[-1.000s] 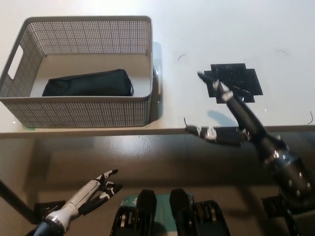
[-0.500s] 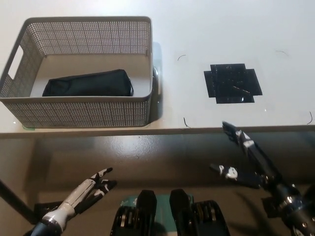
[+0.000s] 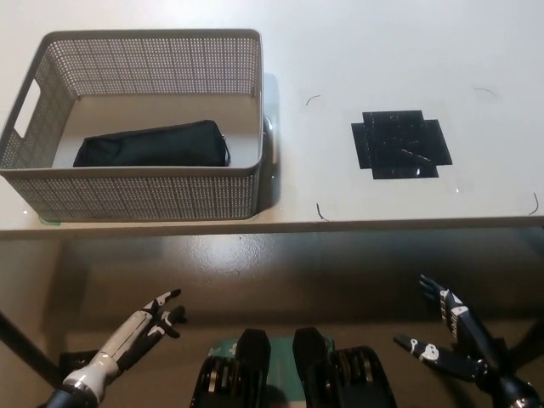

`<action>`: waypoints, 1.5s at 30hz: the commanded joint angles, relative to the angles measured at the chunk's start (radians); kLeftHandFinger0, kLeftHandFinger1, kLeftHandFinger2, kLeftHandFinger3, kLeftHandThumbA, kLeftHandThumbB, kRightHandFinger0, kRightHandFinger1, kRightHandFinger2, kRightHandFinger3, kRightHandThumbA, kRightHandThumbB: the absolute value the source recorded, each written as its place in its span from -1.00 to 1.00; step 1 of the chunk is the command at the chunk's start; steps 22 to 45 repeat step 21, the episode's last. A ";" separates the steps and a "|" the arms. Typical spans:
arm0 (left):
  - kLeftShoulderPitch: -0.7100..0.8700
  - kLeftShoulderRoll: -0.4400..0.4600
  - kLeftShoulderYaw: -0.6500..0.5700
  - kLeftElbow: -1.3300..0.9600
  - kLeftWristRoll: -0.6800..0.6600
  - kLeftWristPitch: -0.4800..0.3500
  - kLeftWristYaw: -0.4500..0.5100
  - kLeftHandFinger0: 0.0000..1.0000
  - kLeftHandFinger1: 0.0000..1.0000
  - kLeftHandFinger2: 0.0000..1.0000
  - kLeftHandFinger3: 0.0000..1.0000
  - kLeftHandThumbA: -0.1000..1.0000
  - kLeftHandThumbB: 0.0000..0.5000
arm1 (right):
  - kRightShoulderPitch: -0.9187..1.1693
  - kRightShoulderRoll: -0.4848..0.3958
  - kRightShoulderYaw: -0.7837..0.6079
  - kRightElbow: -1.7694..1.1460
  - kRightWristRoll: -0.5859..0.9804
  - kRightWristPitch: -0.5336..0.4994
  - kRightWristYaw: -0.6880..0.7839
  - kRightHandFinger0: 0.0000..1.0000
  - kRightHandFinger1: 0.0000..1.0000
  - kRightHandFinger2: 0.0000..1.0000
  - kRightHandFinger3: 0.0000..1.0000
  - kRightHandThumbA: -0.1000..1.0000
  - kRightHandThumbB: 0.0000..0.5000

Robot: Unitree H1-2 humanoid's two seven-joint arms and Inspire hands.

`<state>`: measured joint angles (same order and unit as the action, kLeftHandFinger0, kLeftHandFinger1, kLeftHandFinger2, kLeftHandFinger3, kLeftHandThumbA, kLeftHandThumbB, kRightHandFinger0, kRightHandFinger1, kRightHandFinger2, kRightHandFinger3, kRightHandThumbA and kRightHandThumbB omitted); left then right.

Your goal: Use the right hand to pick up the pencil case on the right hand side and put it into a grey container on the left side

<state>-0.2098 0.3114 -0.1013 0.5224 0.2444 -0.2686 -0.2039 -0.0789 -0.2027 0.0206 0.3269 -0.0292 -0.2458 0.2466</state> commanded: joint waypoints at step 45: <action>-0.029 0.012 0.035 0.004 -0.025 -0.075 0.073 0.93 0.40 0.67 1.00 1.00 1.00 | -0.104 0.014 -0.017 0.159 0.078 -0.126 0.007 1.00 1.00 1.00 1.00 1.00 0.38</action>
